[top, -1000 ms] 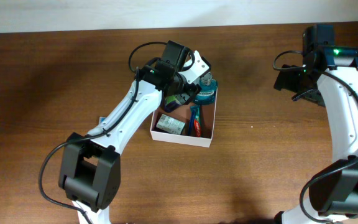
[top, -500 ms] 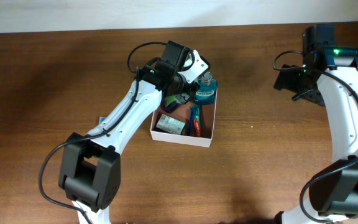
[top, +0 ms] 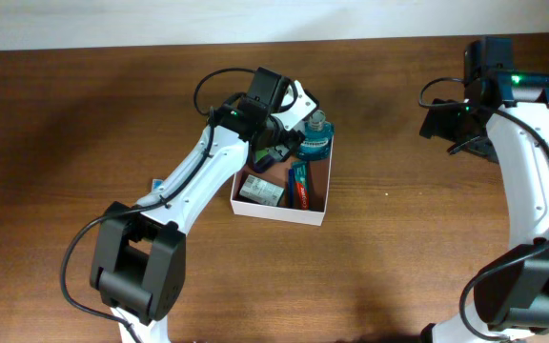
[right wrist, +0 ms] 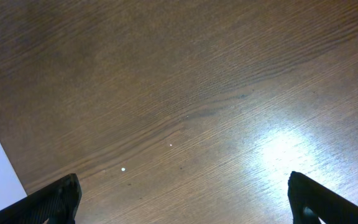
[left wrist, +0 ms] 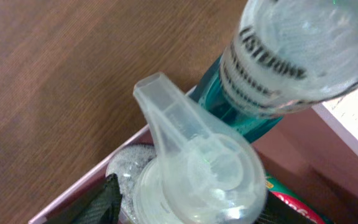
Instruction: Pack container
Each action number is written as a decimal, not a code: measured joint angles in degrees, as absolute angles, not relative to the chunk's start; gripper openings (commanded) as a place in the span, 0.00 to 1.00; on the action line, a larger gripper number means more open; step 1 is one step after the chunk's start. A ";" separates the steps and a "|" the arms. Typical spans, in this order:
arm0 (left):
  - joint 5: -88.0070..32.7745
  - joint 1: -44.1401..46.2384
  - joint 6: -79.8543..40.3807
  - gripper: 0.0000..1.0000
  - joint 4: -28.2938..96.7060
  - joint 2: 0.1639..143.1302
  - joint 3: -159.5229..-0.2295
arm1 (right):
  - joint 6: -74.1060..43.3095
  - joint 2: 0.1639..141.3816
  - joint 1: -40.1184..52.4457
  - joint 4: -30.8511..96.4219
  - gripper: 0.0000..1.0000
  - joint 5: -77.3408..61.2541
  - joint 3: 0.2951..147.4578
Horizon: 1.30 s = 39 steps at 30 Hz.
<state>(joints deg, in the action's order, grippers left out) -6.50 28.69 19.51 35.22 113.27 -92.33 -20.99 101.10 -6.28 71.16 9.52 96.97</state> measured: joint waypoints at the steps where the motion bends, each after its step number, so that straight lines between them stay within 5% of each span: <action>1: -6.52 28.69 19.55 0.53 35.18 113.27 -92.33 | -20.97 101.10 -6.31 71.16 0.99 9.52 96.97; 9: -6.35 27.88 20.10 0.32 33.30 113.27 -92.29 | -20.95 101.10 -6.31 71.16 0.99 9.52 96.97; 13: -5.69 27.77 20.12 0.31 33.08 113.27 -92.29 | -20.97 101.10 -6.31 71.16 0.99 9.52 96.97; 18: -5.08 27.70 20.10 0.33 32.99 113.27 -92.29 | -20.97 101.10 -6.28 71.16 0.99 9.54 96.97; 23: -5.08 27.11 19.92 0.46 32.88 113.27 -92.31 | -20.97 101.10 -6.31 71.16 0.99 9.52 96.97; 39: -4.27 26.37 18.37 0.45 30.28 114.41 -92.29 | -20.99 101.10 -6.28 71.16 0.99 9.52 96.97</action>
<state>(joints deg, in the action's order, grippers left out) -4.27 26.37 18.37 30.28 114.41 -92.29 -20.99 101.10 -6.28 71.16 9.52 96.97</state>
